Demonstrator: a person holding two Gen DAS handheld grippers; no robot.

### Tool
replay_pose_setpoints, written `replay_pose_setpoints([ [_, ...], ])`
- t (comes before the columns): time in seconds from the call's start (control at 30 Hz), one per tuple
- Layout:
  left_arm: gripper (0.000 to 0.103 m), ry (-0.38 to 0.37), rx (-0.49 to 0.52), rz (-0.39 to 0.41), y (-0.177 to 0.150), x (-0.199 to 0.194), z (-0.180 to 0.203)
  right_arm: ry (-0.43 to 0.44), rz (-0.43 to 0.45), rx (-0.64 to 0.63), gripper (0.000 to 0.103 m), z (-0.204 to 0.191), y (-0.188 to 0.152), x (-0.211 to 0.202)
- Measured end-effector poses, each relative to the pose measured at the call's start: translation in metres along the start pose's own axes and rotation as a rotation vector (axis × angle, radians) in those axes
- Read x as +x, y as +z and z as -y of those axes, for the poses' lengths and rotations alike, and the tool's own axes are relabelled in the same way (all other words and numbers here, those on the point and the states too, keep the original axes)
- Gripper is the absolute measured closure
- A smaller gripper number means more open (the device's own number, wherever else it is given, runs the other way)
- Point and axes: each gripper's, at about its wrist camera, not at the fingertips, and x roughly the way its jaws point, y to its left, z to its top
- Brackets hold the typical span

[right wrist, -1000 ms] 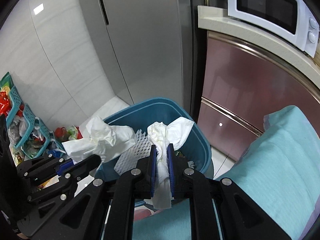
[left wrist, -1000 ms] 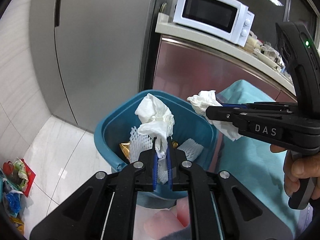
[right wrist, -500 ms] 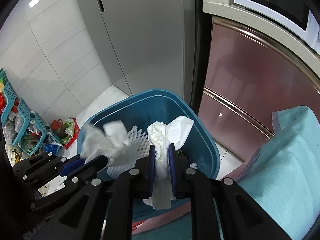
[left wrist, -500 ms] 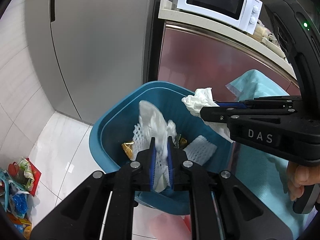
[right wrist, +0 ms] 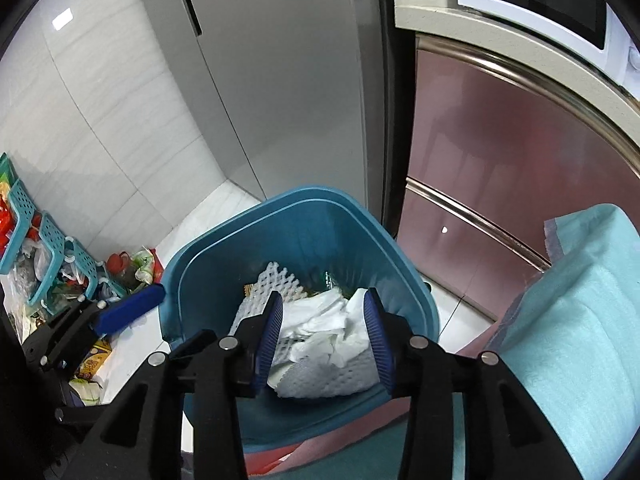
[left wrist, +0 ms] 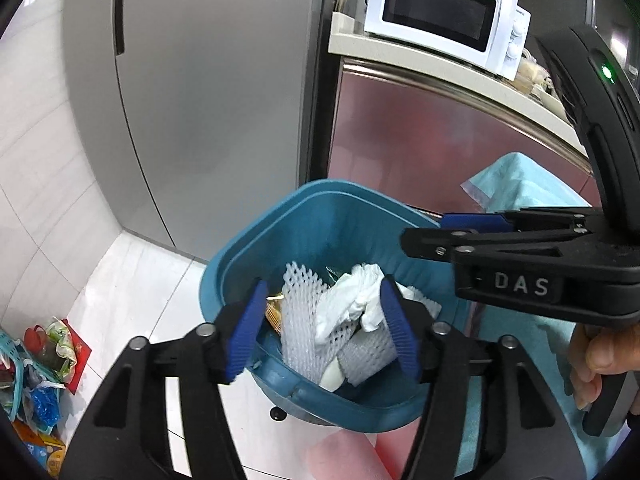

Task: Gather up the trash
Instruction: 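Move both tools back over the table toward the two orange peels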

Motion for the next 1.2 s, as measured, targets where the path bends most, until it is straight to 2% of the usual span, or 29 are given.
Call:
replay_pose_setpoints([
  [0.03, 0.042, -0.001, -0.001, 0.004, 0.000, -0.003, -0.001, 0.001, 0.005, 0.004, 0.063, 0.002, -0.001, -0.003],
  [0.1, 0.033, 0.013, 0.004, 0.022, 0.001, -0.010, -0.001, 0.001, 0.021, 0.012, 0.059, 0.005, -0.003, -0.010],
  [0.2, 0.024, 0.026, -0.003, 0.042, 0.002, -0.020, -0.003, 0.008, 0.051, 0.029, 0.055, 0.010, -0.010, -0.021],
  [0.3, 0.016, 0.039, -0.010, 0.055, 0.001, -0.029, -0.005, 0.011, 0.090, 0.047, 0.047, 0.016, -0.018, -0.034],
  [0.4, 0.010, 0.055, -0.012, 0.065, -0.002, -0.037, -0.004, 0.005, 0.120, 0.059, 0.034, 0.020, -0.026, -0.046],
  [0.5, 0.006, 0.063, -0.012, 0.077, -0.004, -0.047, -0.002, -0.003, 0.158, 0.070, 0.031, 0.024, -0.035, -0.063],
  [0.63, 0.006, 0.064, -0.004, 0.090, -0.008, -0.063, 0.004, 0.000, 0.206, 0.085, 0.020, 0.027, -0.048, -0.085],
  [0.9, 0.006, 0.030, 0.008, 0.118, -0.019, -0.100, 0.026, -0.041, 0.317, 0.101, 0.008, 0.035, -0.096, -0.141],
  [1.2, 0.006, -0.060, 0.047, 0.183, -0.045, -0.160, 0.068, -0.090, 0.460, 0.161, 0.007, 0.047, -0.168, -0.210],
])
